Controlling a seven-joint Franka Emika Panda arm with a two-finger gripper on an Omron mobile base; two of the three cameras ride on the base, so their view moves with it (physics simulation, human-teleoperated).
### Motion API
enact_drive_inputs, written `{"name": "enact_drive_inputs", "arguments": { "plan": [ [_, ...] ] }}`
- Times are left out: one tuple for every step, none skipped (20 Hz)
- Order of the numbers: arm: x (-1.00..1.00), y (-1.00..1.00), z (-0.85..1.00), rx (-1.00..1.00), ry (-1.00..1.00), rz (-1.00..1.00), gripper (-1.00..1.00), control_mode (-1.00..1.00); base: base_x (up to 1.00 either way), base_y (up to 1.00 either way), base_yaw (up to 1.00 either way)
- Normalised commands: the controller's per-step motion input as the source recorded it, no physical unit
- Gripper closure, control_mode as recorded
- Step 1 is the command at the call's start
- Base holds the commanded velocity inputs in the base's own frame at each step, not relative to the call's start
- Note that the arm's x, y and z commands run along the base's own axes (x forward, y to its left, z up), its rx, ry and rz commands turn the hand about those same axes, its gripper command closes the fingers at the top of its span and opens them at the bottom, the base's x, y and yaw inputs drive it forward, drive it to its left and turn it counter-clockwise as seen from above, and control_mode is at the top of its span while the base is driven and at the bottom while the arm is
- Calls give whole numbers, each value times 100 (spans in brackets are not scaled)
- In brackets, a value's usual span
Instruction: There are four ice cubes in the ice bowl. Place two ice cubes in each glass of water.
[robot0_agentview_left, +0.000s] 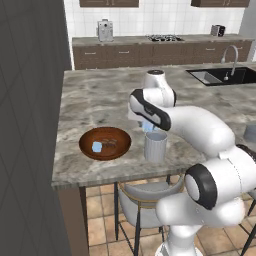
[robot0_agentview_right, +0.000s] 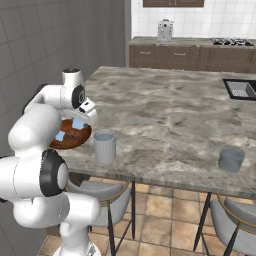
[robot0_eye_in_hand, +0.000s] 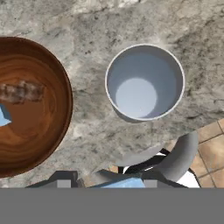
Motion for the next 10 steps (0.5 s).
{"name": "enact_drive_inputs", "arguments": {
  "plan": [
    [-38,-57,77,7,-3,-23,100,-100,0,0,0],
    [-29,-65,66,7,0,-23,100,-100,0,0,0],
    [-27,-72,46,7,-4,-23,100,-100,0,0,0],
    [-13,-69,24,5,-7,-23,100,-100,0,0,0],
    [-3,-61,0,0,-3,-23,100,-100,0,0,0],
    [0,-54,0,0,-1,-21,100,-100,0,0,0],
    [0,-50,0,0,0,-20,100,-100,0,0,0],
    [0,-44,-4,0,0,-19,100,-100,0,0,0],
    [0,-36,-8,0,0,-18,100,-100,0,0,0],
    [5,-22,-7,0,0,-17,100,-100,0,0,0]
  ]
}}
